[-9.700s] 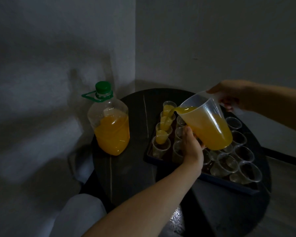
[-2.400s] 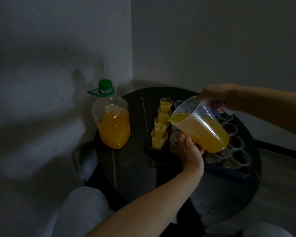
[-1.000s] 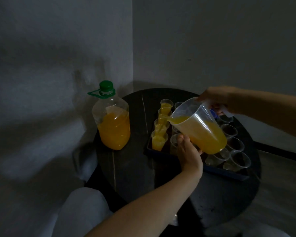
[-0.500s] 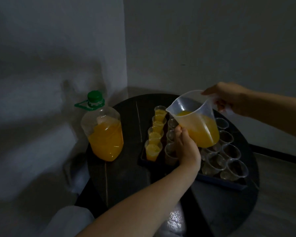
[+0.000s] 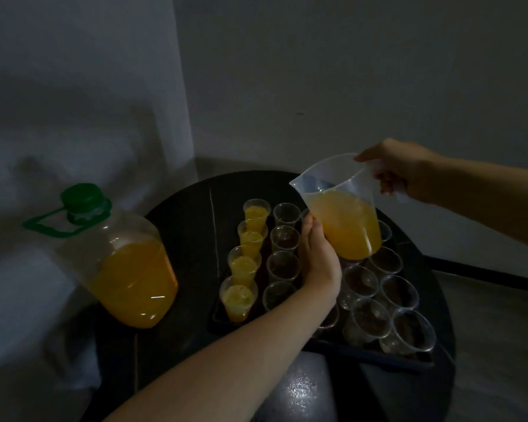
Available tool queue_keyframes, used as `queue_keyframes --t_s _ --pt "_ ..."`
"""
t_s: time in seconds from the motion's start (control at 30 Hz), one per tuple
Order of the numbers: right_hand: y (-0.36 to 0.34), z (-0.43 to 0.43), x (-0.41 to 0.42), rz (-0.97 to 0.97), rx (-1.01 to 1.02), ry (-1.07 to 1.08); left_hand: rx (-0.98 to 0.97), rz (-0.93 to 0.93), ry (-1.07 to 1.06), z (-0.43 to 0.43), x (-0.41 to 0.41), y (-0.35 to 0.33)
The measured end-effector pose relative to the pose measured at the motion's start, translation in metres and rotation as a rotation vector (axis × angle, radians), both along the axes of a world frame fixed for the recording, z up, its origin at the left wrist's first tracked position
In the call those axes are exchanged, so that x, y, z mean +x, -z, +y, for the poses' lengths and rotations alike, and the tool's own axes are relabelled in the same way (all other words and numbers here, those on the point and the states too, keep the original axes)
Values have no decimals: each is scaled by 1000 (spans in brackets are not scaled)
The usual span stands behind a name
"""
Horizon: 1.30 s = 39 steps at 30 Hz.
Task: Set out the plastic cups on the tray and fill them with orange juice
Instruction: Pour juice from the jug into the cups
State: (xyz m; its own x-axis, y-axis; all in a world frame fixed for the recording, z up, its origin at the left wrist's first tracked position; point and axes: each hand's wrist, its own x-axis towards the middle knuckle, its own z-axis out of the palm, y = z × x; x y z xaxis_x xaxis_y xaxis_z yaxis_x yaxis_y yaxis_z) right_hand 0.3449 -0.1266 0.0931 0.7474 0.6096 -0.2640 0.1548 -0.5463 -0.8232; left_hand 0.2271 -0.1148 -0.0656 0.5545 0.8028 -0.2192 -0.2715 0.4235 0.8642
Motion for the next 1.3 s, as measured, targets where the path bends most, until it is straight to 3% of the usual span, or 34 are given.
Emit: queue_keyframes --t_s 0.43,1.3 --pt "15 34 32 1 -10 22 -30 -35 30 38 27 10" --pt "14 34 38 -52 -184 -11 -241 -87 70 20 40 11"
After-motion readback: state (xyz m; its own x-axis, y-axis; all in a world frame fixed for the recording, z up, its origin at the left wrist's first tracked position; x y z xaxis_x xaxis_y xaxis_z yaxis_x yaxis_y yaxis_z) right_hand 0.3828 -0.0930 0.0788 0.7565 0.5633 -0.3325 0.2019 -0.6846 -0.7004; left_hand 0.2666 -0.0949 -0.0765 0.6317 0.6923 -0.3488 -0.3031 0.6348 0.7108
